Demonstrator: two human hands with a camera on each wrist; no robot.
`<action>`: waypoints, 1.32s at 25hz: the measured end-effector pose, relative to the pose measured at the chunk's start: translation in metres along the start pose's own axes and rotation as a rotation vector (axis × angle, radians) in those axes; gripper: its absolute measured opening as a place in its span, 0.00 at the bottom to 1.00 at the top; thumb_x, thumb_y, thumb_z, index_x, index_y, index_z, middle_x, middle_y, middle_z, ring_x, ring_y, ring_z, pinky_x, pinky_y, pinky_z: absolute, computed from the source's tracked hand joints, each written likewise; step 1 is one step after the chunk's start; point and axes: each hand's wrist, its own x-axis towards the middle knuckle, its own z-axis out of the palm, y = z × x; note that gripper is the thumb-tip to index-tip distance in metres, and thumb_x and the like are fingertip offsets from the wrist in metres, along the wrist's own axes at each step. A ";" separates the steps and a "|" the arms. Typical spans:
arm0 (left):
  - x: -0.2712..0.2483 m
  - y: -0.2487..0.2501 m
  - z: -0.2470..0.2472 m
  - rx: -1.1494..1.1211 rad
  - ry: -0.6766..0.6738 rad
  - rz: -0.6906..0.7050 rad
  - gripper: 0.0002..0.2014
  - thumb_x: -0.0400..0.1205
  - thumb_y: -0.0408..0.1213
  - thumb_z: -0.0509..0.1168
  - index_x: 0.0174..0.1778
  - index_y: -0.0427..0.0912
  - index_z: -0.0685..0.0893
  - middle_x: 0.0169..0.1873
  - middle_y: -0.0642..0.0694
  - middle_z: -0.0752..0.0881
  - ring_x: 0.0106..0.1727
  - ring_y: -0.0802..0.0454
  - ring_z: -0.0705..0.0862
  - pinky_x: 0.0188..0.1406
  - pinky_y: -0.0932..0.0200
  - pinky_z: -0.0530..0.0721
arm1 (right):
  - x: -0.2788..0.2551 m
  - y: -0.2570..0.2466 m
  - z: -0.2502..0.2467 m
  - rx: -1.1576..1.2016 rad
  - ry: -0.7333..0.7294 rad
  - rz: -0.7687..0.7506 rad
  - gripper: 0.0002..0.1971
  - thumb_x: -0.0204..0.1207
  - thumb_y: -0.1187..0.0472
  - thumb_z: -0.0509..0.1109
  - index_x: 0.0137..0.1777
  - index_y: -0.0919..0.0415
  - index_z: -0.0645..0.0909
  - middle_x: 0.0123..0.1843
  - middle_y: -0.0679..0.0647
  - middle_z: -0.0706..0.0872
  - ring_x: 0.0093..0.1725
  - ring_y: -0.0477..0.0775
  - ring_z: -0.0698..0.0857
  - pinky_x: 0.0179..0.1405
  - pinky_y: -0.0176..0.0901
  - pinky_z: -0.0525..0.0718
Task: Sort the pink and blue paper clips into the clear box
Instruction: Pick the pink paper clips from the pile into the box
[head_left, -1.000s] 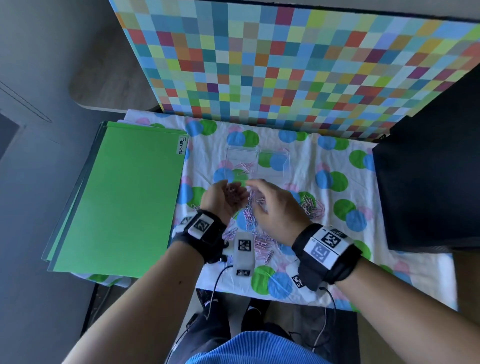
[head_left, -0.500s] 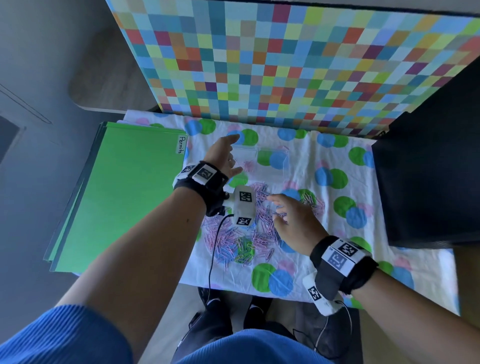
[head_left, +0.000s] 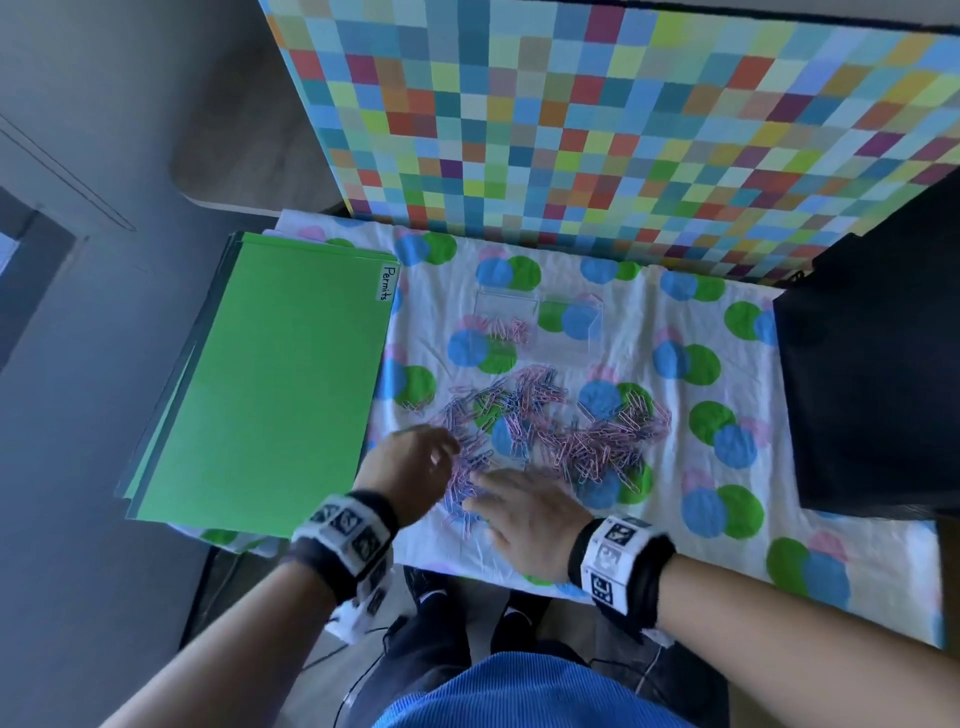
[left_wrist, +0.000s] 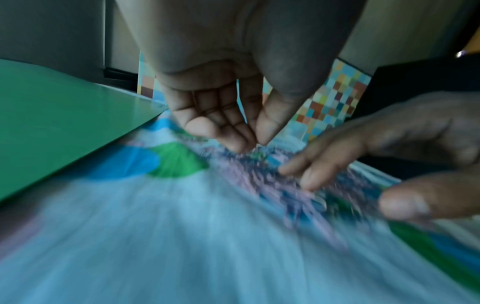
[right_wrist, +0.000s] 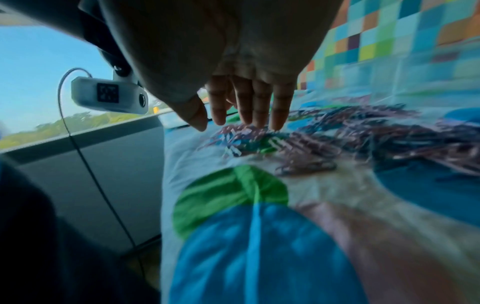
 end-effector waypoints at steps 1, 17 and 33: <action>-0.010 -0.010 0.009 0.035 -0.016 -0.007 0.08 0.76 0.38 0.65 0.45 0.54 0.86 0.42 0.56 0.87 0.38 0.53 0.86 0.41 0.54 0.87 | 0.000 -0.004 0.009 -0.080 -0.035 -0.030 0.22 0.71 0.50 0.68 0.66 0.52 0.77 0.69 0.60 0.79 0.66 0.61 0.79 0.66 0.55 0.79; -0.027 -0.032 0.029 0.084 0.037 -0.065 0.03 0.78 0.42 0.66 0.44 0.55 0.82 0.41 0.58 0.82 0.38 0.57 0.83 0.36 0.61 0.84 | -0.008 0.040 -0.009 -0.174 0.082 0.086 0.12 0.70 0.51 0.72 0.55 0.44 0.84 0.62 0.56 0.81 0.62 0.59 0.78 0.68 0.62 0.74; -0.019 -0.023 0.029 -0.156 0.140 -0.066 0.03 0.76 0.36 0.67 0.37 0.47 0.81 0.34 0.53 0.85 0.34 0.55 0.84 0.37 0.54 0.85 | 0.017 0.041 -0.017 -0.158 0.074 0.207 0.05 0.69 0.60 0.71 0.36 0.52 0.77 0.42 0.49 0.75 0.43 0.52 0.73 0.44 0.47 0.75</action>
